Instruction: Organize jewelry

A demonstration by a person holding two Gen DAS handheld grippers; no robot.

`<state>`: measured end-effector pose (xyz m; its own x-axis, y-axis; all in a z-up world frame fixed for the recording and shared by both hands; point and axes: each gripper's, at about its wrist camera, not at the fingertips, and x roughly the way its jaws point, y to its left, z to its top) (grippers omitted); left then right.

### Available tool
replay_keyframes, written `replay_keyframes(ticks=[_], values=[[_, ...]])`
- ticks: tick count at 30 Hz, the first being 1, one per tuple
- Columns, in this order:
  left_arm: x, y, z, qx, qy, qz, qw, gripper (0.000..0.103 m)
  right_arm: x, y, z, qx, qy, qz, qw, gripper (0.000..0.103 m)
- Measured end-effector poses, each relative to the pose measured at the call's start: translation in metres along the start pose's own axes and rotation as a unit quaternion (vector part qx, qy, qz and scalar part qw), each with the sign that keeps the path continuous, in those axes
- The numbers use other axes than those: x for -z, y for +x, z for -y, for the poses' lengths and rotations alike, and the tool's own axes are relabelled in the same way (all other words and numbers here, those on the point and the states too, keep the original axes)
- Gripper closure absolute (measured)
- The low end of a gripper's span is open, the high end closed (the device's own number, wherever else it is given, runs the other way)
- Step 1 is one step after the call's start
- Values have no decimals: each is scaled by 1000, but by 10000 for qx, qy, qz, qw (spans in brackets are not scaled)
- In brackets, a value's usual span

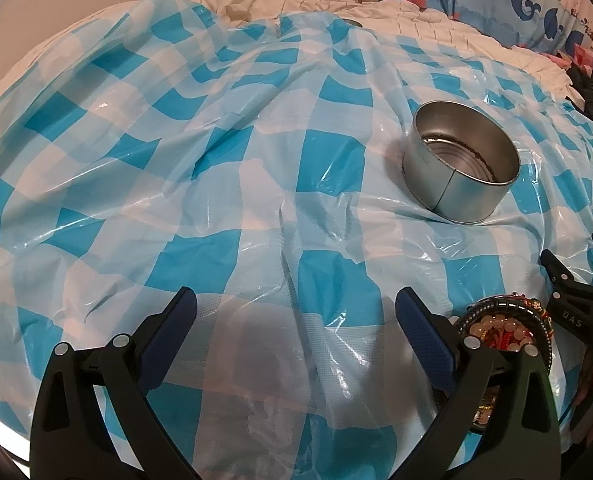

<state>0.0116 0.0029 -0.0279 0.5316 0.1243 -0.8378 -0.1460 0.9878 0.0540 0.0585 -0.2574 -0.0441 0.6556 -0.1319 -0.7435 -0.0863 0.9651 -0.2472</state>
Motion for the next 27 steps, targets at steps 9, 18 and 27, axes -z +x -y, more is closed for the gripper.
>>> replay_keyframes(ticks=[9,18,27], values=[[1,2,1,-43,6,-25,10000,8,0,-1,-1,28,-5,23,10000,7],[-1,6,-4,-63,-64,-61,9999,8,-2,-26,10,-508,286,346,9977,7],[-2,12,1,-130,-18,-83,9999,8,6,-52,5,-1019,375,544,9926,7]])
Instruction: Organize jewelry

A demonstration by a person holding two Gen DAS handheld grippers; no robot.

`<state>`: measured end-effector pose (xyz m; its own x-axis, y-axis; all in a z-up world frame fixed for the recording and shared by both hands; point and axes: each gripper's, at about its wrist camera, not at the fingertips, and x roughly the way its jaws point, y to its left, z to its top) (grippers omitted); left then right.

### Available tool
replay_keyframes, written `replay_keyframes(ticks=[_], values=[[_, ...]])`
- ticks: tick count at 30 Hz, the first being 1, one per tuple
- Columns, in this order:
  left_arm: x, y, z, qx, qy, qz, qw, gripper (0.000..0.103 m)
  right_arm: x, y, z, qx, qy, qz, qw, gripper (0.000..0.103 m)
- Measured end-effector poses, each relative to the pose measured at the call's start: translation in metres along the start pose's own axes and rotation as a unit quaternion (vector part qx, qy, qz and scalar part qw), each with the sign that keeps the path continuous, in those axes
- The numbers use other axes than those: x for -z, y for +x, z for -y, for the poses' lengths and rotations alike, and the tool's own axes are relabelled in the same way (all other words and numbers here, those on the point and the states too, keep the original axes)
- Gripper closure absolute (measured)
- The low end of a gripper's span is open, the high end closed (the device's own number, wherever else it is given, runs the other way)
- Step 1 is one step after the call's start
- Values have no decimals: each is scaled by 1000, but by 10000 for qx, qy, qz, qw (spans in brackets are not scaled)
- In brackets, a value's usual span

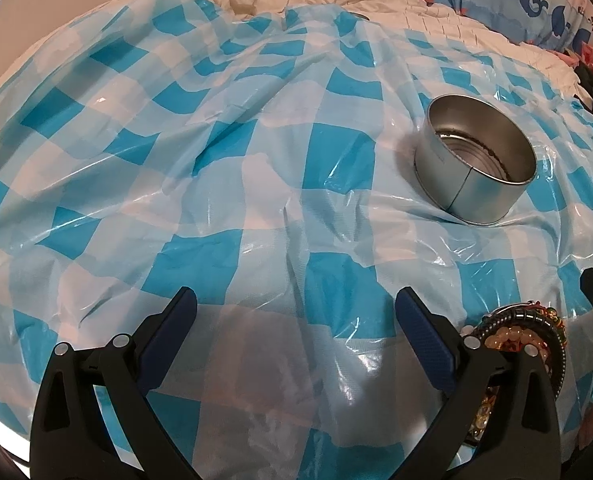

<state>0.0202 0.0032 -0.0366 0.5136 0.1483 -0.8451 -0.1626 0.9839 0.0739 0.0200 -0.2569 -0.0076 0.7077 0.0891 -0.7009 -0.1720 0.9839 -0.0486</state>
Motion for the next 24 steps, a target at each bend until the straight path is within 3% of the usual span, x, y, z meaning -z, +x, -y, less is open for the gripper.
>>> replay_keyframes(ticks=[24], values=[[0,-2,-3,99,-91,78,9999,8,6,6,-23,-129,-318,9,9994,7]])
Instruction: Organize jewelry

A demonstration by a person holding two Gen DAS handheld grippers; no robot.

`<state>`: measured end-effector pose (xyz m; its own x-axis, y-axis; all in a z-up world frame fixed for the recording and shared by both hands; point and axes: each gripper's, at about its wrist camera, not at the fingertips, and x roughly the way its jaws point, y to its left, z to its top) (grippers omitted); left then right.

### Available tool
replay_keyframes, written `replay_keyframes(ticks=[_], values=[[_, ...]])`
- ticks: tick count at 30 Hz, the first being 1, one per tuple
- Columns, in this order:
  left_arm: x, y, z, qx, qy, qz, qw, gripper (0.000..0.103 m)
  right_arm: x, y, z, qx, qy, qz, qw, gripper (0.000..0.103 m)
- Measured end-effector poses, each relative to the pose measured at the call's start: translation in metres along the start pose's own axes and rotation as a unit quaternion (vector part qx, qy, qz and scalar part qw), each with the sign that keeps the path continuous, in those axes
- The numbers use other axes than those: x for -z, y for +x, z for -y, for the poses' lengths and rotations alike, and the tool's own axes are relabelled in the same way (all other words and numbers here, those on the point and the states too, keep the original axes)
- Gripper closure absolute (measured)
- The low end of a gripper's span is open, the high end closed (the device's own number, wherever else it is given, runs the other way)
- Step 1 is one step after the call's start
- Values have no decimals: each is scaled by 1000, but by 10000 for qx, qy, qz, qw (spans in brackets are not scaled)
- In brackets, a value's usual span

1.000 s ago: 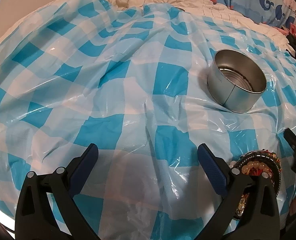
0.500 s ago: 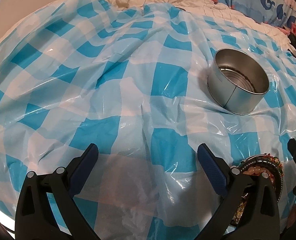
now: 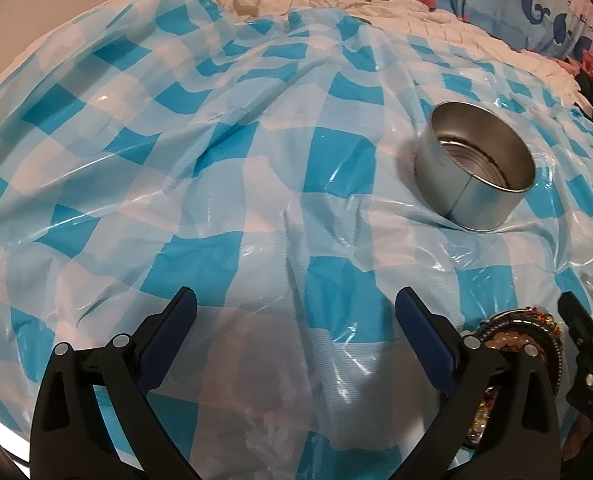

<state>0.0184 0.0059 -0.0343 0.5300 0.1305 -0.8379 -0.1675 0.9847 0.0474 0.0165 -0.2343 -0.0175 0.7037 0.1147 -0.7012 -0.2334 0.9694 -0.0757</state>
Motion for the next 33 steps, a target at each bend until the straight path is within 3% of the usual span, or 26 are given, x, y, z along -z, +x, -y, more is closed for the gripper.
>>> replay_keyframes(ticks=[33], values=[[4,-11,19,328,293,185,9989,8,2,9,-1,-8,33,-145,9999,7]])
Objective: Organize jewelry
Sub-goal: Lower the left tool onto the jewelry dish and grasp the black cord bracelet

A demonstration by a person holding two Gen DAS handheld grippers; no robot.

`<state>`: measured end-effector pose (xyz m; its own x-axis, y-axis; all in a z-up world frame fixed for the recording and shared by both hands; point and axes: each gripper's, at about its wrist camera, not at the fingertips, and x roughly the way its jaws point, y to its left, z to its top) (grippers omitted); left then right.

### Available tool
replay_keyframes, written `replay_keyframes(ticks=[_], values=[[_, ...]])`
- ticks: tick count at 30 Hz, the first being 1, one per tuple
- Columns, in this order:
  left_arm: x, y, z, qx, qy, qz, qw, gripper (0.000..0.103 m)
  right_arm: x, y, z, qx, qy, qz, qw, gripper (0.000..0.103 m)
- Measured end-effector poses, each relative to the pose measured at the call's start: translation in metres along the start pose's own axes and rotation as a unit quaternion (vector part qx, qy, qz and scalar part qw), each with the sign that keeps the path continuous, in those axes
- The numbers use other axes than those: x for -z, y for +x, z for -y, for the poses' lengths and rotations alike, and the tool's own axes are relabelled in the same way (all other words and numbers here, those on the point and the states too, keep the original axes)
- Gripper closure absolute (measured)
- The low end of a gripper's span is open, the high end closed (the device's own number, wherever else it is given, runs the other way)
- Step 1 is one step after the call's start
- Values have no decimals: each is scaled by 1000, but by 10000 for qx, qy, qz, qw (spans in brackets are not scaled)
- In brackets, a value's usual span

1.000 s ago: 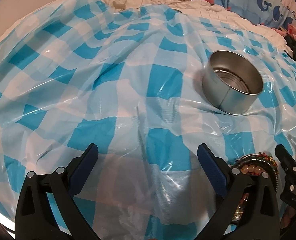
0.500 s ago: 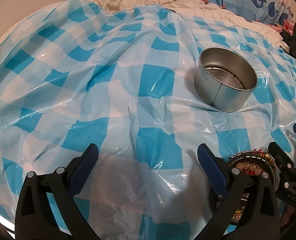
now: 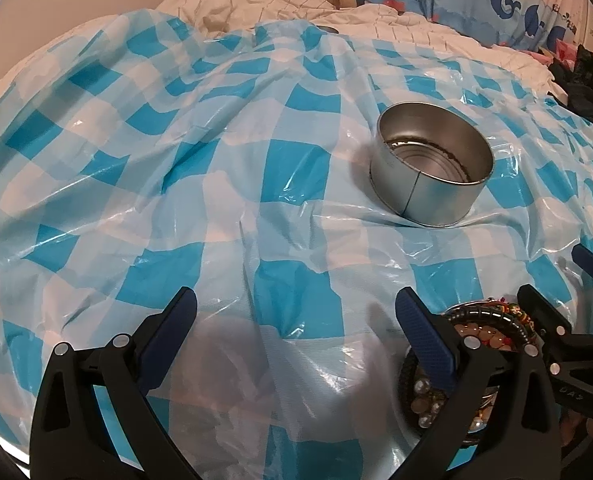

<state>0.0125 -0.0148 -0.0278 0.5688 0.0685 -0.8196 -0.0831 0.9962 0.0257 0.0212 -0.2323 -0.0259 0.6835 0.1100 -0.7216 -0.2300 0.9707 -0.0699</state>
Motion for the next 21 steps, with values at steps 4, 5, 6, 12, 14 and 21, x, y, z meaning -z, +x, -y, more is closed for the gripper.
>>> replay_keyframes(ticks=[4,5,6,12,14,21], values=[[1,-6,1,193,27,110,9997,8,0,0,0,0,9,-4,10000,7],[1,-9,1,286,59,171,9994,8,0,0,0,0,7,-4,10000,7],[2,-12,2,365,90,233,9990,8,0,0,0,0,5,-4,10000,7],[5,-21,6,666,287,459,9963,8,0,1,-1,-27,32,-21,10000,7],[6,-26,2,779,242,587,9949,8,1,1,-1,-33,34,-21,10000,7],[10,-46,4,1337,517,929,9853,8,1,3,-3,-42,74,-97,9999,7]])
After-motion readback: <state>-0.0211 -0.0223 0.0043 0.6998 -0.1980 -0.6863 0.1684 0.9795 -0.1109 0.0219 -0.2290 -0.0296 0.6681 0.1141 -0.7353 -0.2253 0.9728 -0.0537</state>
